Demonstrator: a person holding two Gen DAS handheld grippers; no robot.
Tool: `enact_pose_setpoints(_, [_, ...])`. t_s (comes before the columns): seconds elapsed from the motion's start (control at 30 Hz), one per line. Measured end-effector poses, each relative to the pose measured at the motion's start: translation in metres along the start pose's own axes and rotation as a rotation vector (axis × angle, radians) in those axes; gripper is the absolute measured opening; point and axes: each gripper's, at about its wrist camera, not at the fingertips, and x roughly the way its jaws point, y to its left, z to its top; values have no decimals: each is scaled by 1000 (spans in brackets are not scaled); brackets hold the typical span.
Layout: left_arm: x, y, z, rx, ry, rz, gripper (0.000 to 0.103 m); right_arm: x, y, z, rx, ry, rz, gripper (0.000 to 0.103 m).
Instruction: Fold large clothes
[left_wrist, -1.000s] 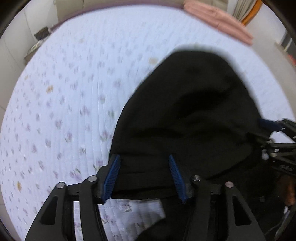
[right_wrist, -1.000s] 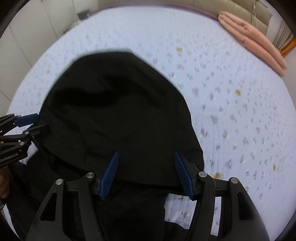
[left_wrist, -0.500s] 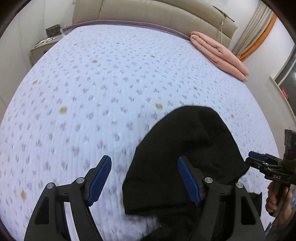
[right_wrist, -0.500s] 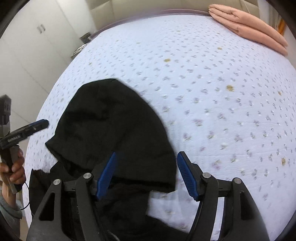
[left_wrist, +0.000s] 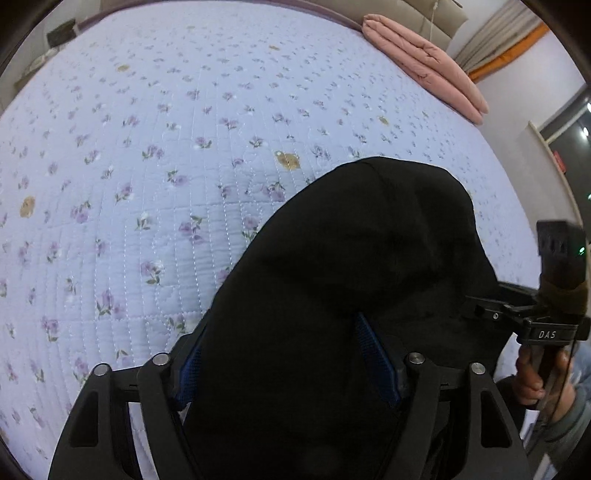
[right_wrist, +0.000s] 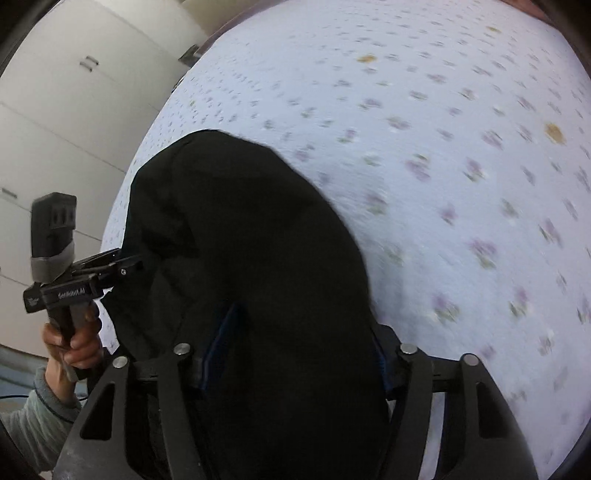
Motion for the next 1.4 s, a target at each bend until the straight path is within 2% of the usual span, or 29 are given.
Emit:
enact_pose_setpoints(0.03, [-3, -4, 0, 18, -16, 22, 50, 2, 6, 2, -22, -7, -16, 55])
enact_pose_setpoints(0.1, [-14, -8, -1, 45, -53, 44, 18, 0, 17, 2, -56, -19, -34, 36])
enact_pose_setpoints(0.13, [-19, -11, -1, 53, -66, 47, 15, -5, 22, 0, -73, -29, -40, 31])
enact_pose_setpoints(0.2, [-38, -18, -7, 78, -96, 54, 12, -11, 39, -6, -98, -54, -55, 23])
enact_pose_setpoints(0.33, [-90, -45, -30, 164, -163, 93, 12, -49, 73, -29, -182, -120, -119, 19])
enact_pose_setpoints(0.47, [-147, -64, -67, 214, -204, 99, 12, -97, 120, -66, -265, -197, -172, 15])
enact_pose_setpoints(0.57, [-190, -79, -107, 250, -219, 108, 12, -128, 153, -102, -321, -233, -205, 14])
enact_pose_setpoints(0.7, [-233, -99, -159, 298, -210, 129, 12, -160, 196, -169, -431, -257, -295, 14])
enact_pose_setpoints(0.83, [-256, -120, -222, 353, -144, 139, 12, -183, 221, -241, -520, -248, -391, 14])
enact_pose_setpoints(0.93, [-253, -127, -284, 373, -10, 116, 12, -193, 226, -284, -537, -218, -456, 14])
enact_pose_setpoints(1.03, [-231, -116, -334, 359, 150, 173, 12, -181, 204, -329, -514, -103, -535, 19])
enact_pose_setpoints(1.07, [-228, -110, -342, 340, 173, 182, 12, -177, 197, -336, -487, -69, -543, 19])
enact_pose_setpoints(1.13, [-230, -95, -346, 282, 186, 212, 12, -176, 176, -348, -402, -15, -550, 19])
enact_pose_setpoints(1.2, [-245, -85, -331, 229, 129, 217, 12, -185, 168, -347, -339, -20, -538, 23])
enact_pose_setpoints(1.27, [-262, -78, -307, 194, 60, 215, 12, -198, 166, -336, -275, -61, -519, 26])
enact_pose_setpoints(1.33, [-277, -83, -277, 195, -28, 230, 12, -211, 171, -317, -223, -115, -479, 33])
enact_pose_setpoints(1.4, [-286, -90, -246, 191, -95, 207, 12, -220, 180, -297, -191, -173, -435, 45])
